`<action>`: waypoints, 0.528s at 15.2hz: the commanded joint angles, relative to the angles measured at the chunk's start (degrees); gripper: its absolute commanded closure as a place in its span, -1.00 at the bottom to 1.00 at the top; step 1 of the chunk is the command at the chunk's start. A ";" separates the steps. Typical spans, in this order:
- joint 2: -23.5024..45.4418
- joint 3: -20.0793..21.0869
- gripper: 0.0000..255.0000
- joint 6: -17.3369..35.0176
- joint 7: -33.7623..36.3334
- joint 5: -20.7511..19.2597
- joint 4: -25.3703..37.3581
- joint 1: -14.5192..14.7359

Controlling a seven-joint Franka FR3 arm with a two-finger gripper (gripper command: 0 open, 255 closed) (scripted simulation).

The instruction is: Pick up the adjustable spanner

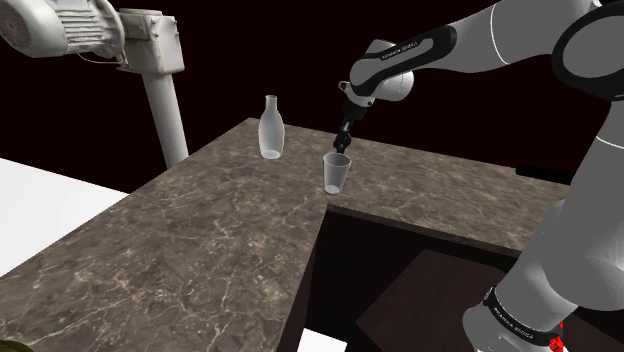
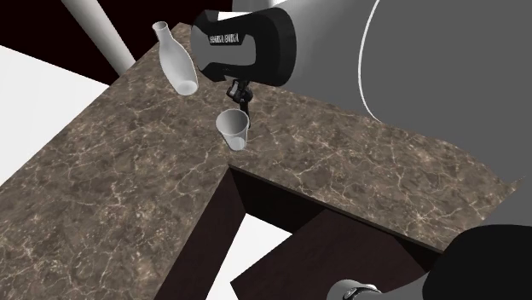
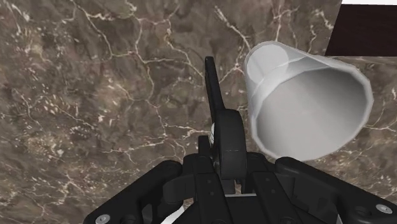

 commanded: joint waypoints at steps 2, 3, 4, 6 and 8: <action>0.00 0.00 1.00 0.01 -0.01 0.01 -0.02 0.00; 0.00 0.00 1.00 0.01 -0.01 0.00 -0.03 0.00; 0.00 0.00 1.00 0.01 -0.01 0.00 -0.03 0.00; -0.01 0.00 1.00 -0.03 0.00 0.00 0.00 0.00; -0.63 -0.09 1.00 -1.39 0.50 -0.50 0.81 0.03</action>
